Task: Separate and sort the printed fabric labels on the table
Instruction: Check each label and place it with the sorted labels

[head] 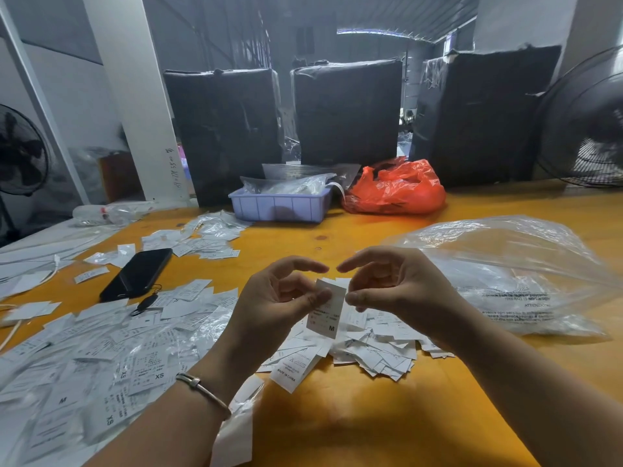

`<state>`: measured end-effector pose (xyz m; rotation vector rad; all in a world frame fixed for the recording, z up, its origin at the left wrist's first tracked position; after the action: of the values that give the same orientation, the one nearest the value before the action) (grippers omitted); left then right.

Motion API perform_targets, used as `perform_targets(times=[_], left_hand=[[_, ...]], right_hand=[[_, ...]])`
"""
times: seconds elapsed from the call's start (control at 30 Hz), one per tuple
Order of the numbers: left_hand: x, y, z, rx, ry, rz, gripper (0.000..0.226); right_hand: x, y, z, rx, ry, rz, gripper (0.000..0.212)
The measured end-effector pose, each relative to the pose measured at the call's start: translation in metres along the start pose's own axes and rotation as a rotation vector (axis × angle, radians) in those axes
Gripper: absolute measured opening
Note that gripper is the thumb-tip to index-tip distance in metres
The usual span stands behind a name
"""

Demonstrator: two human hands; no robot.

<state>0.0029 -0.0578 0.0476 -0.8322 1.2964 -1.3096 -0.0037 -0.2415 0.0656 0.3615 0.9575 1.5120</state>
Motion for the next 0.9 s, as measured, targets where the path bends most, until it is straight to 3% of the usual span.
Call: perform_targets(times=[0.17,0.27,0.4,0.53,0.6,0.67,0.77,0.83,0.9], left_hand=[[0.001,0.001,-0.001,-0.007,0.026,0.067,0.014],[0.002,0.001,-0.002,-0.02,0.044,0.082,0.023],[-0.001,0.003,0.001,-0.056,0.028,-0.001,0.052],[0.0,0.001,0.001,-0.037,-0.009,0.086,0.016],[-0.001,0.001,0.001,-0.038,-0.03,0.088,0.013],[-0.005,0.003,0.003,-0.055,-0.08,0.096,0.014],[-0.019,0.01,0.007,-0.119,-0.304,0.2,0.008],[-0.031,0.017,0.011,-0.219,-0.426,0.401,0.014],[-0.038,0.025,0.014,-0.361,-0.443,0.631,0.023]], right_hand=[[-0.002,-0.001,0.0,-0.017,-0.052,-0.009,0.028],[-0.003,-0.001,0.001,-0.029,-0.083,-0.003,0.027],[-0.002,0.002,0.001,-0.079,-0.095,-0.005,0.028],[0.001,0.003,0.001,-0.099,-0.095,-0.03,0.026],[0.0,0.003,0.001,-0.093,-0.09,-0.067,0.024],[-0.004,-0.002,0.001,-0.061,-0.074,-0.209,0.019],[-0.016,-0.02,-0.001,0.057,-0.027,-0.713,0.007],[-0.024,-0.029,-0.003,0.145,-0.037,-0.913,0.009],[-0.035,-0.035,-0.004,0.21,-0.095,-0.985,0.012]])
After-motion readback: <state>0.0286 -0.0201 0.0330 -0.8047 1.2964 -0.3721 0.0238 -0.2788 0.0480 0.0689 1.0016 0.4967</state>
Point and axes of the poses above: each hand's wrist, its own z-axis towards the middle knuckle, its own x-axis out of the palm, y = z × x, the point moved 3 cm from there along z, towards the middle knuckle, and after that the axes turned 14 degrees about -x, right-handed, at the moved point
